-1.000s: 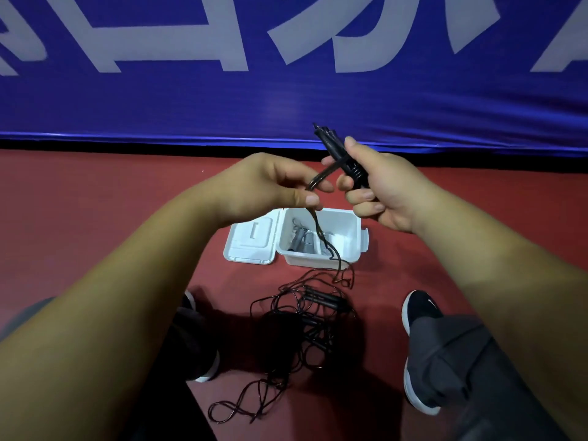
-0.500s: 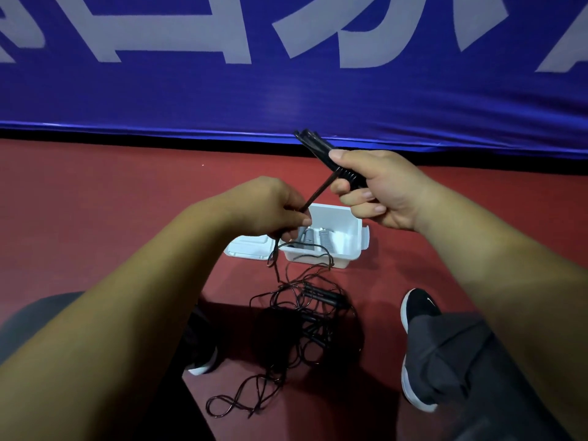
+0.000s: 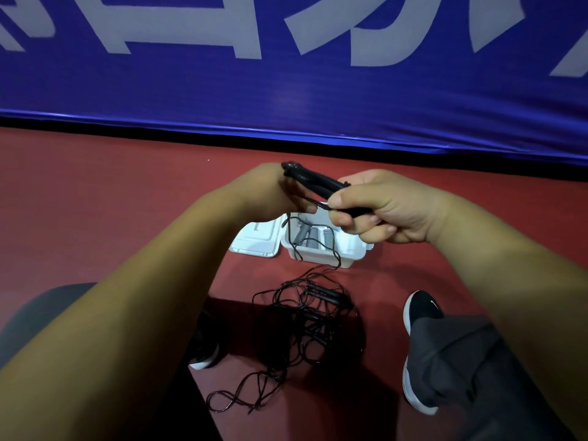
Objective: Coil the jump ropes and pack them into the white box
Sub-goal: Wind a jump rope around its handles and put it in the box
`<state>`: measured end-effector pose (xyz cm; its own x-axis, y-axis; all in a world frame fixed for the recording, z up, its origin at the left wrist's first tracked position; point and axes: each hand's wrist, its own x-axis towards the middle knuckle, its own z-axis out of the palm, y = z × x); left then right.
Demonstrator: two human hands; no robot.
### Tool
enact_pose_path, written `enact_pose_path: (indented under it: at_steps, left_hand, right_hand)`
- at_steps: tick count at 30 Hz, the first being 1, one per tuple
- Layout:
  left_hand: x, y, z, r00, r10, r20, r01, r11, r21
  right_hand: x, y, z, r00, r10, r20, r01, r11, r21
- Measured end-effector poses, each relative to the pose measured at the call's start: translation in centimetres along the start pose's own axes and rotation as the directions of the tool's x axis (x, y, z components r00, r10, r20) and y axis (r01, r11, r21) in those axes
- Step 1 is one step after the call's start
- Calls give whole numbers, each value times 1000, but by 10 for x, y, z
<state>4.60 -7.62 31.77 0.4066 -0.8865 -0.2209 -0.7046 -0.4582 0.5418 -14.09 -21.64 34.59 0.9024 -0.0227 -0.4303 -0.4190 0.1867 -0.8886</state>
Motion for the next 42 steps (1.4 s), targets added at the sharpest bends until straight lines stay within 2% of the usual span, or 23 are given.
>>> enact_pose_path:
  at_steps: [2,4,7,9,14,20,24,28,30,33,36,38,40,42]
  left_hand:
    - [1,-1,-5,995,96,-32,-93,993,77]
    - [0,0,-10,974,214,-69,-213,977,26]
    - [-6,10,-14,972,191,-140,-223,935,-276]
    - [-7,18,-14,973,182,-144,-225,894,-389]
    - [-12,35,-14,975,186,-123,-222,856,-467]
    - [-17,44,-15,971,211,-115,-240,830,-504]
    - [-20,44,-15,969,222,-111,-247,840,-483]
    - [-18,41,-15,970,223,-97,-242,928,-284]
    - [-16,36,-13,968,244,-48,-249,953,-171]
    - [-15,29,-9,971,240,24,-238,970,-46]
    - [-15,26,-6,984,140,109,-122,980,-155]
    - [-13,25,-4,987,77,142,-53,984,-168]
    - [-13,24,-1,986,10,169,18,987,-159]
    - [-14,25,3,964,-65,258,122,970,-211]
  right_hand:
    - [-1,3,1,998,47,42,-47,999,-20]
    - [0,7,-1,989,111,101,-105,993,-62]
    - [0,11,1,951,211,228,-187,975,-121]
    - [1,15,4,933,270,238,-240,959,-149]
    - [2,17,4,905,369,212,-334,925,-182]
    - [5,18,-3,918,358,173,-314,919,-240]
    - [11,19,-13,944,323,64,-301,925,-231]
    - [20,26,-22,955,267,-131,-293,919,-262]
    - [22,30,-24,946,218,-240,-291,896,-335]
    - [26,32,-32,919,127,-374,-270,894,-358]
    - [28,29,-35,883,25,-469,-218,906,-362]
    - [29,27,-34,857,-40,-513,-176,914,-366]
    - [31,26,-31,850,-67,-523,-133,933,-334]
    - [32,25,-28,861,-58,-505,-82,965,-250]
